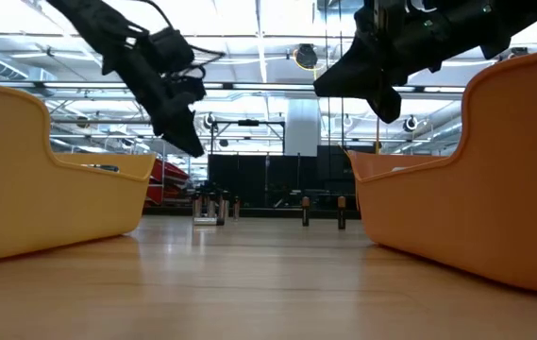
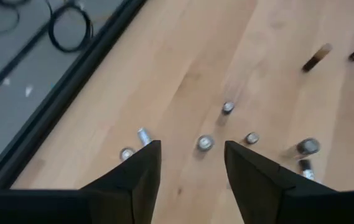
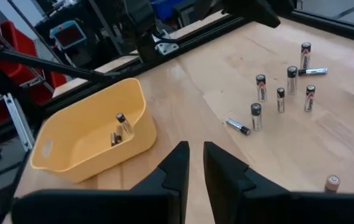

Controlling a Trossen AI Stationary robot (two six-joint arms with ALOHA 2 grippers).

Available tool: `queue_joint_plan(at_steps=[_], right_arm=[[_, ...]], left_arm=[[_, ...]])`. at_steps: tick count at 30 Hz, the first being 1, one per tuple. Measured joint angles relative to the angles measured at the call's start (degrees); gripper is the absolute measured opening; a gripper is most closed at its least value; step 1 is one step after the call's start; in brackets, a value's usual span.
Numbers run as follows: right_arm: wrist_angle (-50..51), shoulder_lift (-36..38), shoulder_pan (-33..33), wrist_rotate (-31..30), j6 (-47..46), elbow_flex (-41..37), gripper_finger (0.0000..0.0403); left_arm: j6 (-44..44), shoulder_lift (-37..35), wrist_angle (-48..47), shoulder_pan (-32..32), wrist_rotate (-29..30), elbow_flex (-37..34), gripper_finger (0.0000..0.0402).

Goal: Sort batteries
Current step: Put the silver battery into the yellow bin

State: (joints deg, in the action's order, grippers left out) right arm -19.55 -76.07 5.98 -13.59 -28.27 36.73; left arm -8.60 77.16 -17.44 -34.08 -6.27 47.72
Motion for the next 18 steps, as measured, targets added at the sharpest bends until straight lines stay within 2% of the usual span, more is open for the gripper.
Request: queue_joint_plan(at_steps=[5,11,18], right_arm=[[2.2,-0.1,0.2,-1.5,-1.5,0.0,0.0038],[1.3,-0.7,4.5,-9.8,1.7,0.0,0.0038],[1.0,-0.7,6.9,-11.5,2.9,0.0,0.0039]], left_arm=[[-3.0,6.0,-2.4,-2.8,0.1,4.0,0.0187],[-6.2,10.8,-2.5,-6.5,1.3,5.4,0.0188],[-7.1,14.2,-2.1,-8.4,-0.5,5.4,0.0209]])
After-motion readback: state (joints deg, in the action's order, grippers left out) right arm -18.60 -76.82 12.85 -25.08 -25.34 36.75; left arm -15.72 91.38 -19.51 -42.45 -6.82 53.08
